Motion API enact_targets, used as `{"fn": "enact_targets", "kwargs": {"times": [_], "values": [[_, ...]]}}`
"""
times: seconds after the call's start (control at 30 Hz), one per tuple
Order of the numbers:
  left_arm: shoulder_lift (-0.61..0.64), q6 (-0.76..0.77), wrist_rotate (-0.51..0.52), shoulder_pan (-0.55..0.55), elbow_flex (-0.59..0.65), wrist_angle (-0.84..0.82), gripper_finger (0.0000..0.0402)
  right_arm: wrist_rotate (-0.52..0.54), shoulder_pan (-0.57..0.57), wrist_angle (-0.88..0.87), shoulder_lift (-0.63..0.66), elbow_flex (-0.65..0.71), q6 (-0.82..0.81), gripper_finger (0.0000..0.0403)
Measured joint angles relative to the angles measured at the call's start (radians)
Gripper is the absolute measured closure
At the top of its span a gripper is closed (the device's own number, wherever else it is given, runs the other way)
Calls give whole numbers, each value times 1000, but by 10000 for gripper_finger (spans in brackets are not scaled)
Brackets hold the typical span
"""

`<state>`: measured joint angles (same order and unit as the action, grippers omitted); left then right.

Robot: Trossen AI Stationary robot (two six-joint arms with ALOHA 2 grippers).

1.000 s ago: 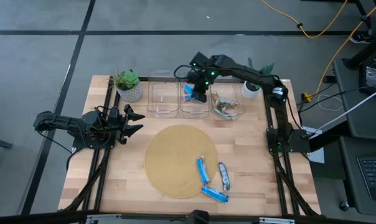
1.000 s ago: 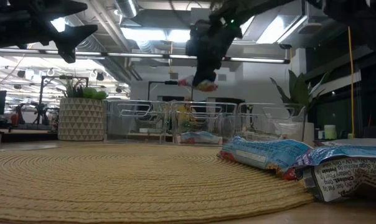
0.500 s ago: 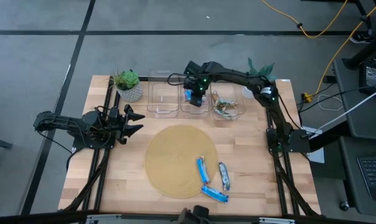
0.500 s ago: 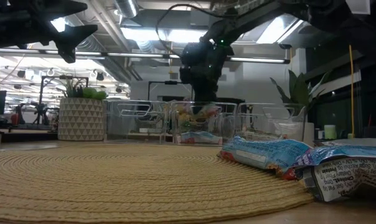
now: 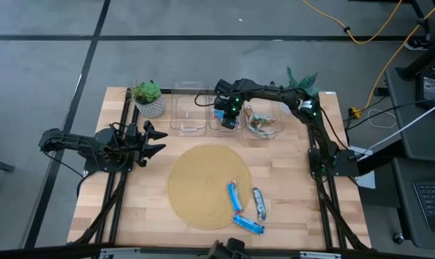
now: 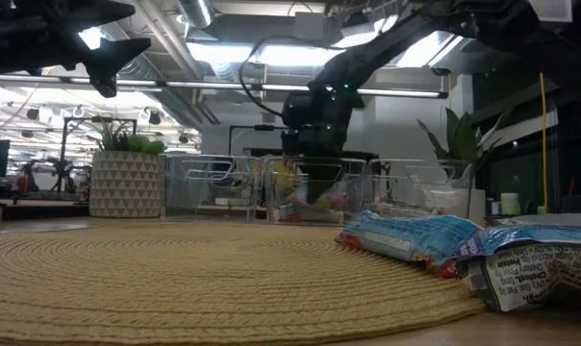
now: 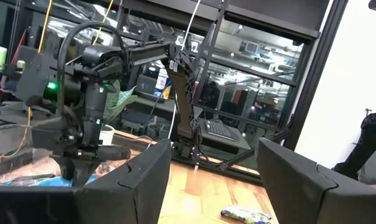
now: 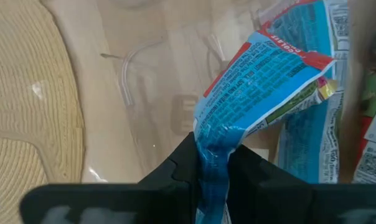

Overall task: Pick and place Granola Bars by type
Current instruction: Put the red granola bar into the middle transparent bin

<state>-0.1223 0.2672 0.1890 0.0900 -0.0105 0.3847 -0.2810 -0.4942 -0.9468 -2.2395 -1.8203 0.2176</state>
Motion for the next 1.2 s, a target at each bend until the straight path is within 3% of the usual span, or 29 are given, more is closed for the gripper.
{"fn": "enact_targets", "kwargs": {"times": [0.6,1.2], "values": [[0,0,0,0,0,0,176,0,0,56,1,9,2,342],[0,0,0,0,0,0,176,11,0,53,9,-1,0,244]]}}
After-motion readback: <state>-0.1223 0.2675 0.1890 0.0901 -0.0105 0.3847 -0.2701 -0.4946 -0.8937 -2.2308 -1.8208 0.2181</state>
